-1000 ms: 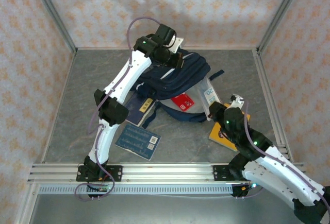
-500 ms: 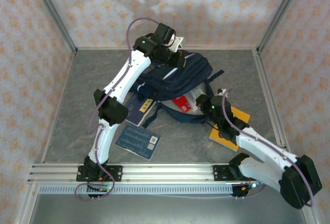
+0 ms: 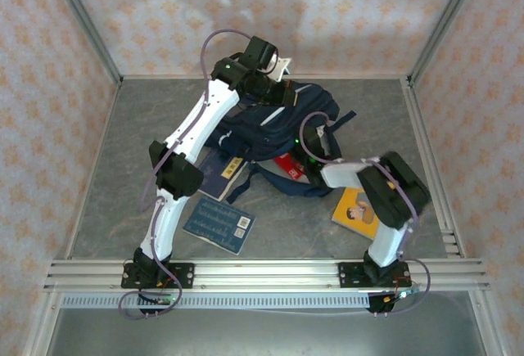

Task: Pack the student bag
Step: Place the loose stationery in the student bag.

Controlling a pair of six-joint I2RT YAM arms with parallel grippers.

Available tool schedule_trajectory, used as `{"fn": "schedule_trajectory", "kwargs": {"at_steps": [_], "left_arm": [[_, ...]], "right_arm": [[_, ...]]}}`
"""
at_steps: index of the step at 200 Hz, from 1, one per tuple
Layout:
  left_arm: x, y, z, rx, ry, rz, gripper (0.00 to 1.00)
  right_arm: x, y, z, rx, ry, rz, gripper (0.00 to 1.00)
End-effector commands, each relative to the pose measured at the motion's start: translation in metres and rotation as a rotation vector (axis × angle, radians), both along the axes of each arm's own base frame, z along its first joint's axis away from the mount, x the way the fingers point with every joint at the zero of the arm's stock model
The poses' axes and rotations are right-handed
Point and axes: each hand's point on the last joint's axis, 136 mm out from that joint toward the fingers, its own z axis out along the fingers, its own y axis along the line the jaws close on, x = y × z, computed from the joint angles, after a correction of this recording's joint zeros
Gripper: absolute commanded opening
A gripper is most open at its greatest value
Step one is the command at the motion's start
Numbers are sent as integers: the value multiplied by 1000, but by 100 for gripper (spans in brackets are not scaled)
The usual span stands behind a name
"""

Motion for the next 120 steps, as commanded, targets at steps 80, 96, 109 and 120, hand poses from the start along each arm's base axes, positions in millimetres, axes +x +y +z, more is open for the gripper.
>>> {"fn": "schedule_trajectory", "kwargs": {"at_steps": [80, 96, 109, 120], "left_arm": [[7, -15, 30, -159, -38, -42, 0], [12, -10, 28, -153, -38, -30, 0], [15, -5, 28, -152, -35, -18, 0], [18, -1, 28, -147, -38, -7, 0]], "right_arm": [[27, 28, 12, -57, -51, 104, 67], [9, 7, 22, -62, -77, 79, 75], [-6, 0, 27, -55, -92, 89, 78], [-18, -3, 33, -53, -107, 116, 78]]}}
